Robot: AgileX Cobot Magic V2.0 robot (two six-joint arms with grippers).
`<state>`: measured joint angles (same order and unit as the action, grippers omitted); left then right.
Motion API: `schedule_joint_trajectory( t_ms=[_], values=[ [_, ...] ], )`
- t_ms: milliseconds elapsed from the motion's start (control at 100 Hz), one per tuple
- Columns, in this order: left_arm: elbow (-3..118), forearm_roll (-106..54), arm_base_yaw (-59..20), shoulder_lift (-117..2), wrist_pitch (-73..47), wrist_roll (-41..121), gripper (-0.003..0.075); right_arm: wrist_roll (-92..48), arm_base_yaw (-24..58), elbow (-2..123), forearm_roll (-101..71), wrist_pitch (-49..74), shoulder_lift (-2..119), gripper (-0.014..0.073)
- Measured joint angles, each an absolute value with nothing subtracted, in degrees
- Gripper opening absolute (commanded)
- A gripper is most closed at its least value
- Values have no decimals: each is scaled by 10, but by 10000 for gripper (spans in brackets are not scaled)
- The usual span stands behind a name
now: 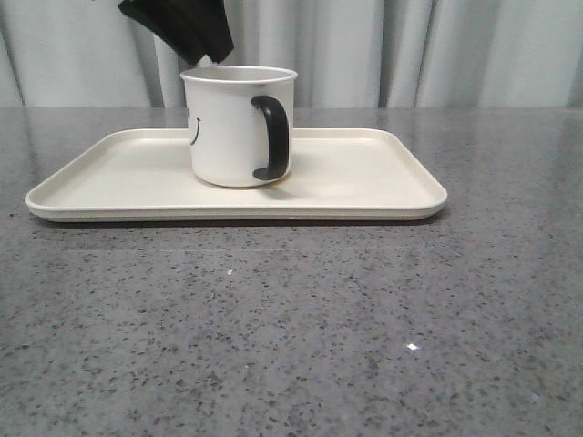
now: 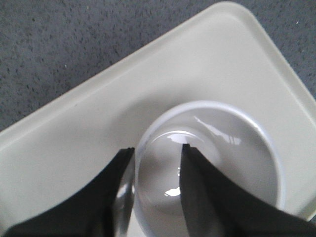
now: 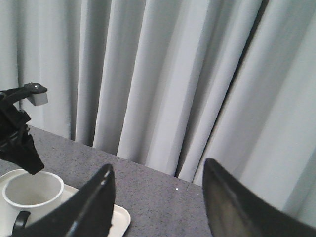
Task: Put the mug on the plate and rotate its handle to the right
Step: 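Open the left gripper and withdraw it from the mug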
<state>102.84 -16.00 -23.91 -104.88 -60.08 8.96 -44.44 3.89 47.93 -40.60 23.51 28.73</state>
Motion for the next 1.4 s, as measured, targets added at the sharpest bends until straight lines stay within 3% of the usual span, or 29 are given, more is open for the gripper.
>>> schedule_joint_trajectory(
  t_ms=[470,1080,1180,1320,1400],
  values=[
    [1077,-158,-223,-1008,-649,84,232,-444,39,479,-405,236,287,414],
    [1079,-121,-71,-848,-727,79,225,-444,39,479,-404,236,287,414],
    [1079,-117,-40,-819,-727,79,171,-444,39,479,-404,236,287,414],
    [1079,-95,-1,-780,-727,79,-20,-444,39,479,-404,236,287,414],
    [1068,-78,17,-759,-728,79,-20,-444,39,479,-404,236,289,414]
  ],
)
